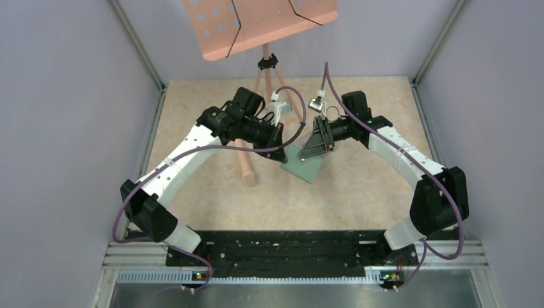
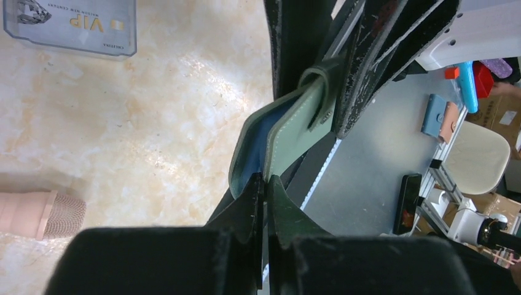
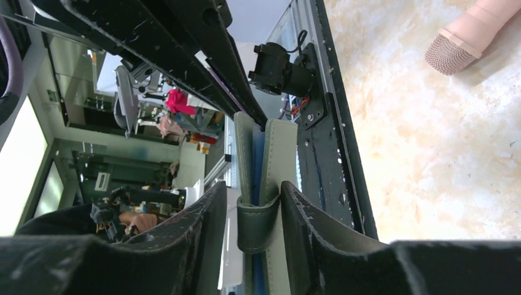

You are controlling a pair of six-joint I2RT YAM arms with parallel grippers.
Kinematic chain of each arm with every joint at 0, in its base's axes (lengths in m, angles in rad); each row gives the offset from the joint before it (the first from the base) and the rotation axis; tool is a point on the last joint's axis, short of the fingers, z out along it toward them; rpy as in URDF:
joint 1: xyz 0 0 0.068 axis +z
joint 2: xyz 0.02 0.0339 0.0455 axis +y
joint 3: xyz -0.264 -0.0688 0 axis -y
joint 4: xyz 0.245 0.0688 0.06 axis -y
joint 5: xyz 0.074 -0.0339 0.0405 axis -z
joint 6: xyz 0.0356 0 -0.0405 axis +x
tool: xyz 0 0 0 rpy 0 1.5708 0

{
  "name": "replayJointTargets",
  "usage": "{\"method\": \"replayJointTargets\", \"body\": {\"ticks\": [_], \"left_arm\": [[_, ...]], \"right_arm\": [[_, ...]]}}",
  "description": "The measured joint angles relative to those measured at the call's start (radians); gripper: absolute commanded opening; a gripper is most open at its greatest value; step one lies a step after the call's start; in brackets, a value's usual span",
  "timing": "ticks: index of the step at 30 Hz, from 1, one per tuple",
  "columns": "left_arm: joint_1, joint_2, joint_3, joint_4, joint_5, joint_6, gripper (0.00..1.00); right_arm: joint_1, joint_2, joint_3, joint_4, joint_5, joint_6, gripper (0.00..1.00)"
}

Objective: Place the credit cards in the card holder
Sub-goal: Open the card holder at the center of the board.

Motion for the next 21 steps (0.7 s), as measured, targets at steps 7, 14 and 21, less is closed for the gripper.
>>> {"method": "replayJointTargets", "body": {"ticks": [7, 14, 21], "left_arm": [[0.0, -0.006, 0.0, 0.02, -0.014, -0.033, 0.02], [0.0, -0.022, -0.001, 0.068, -0.076, -0.092, 0.63], [0.03, -0.17, -0.158, 0.293, -0.167, -0.286, 0.79]], "right_arm": [[0.005, -0.034, 0.0, 0.009, 0.019, 0.014, 0.0], [0.011, -0.037, 0.0, 0.008, 0.09, 0.036, 0.0], [-0.028, -0.137, -0.053, 0.193, 0.25, 0.223, 0.0]]}}
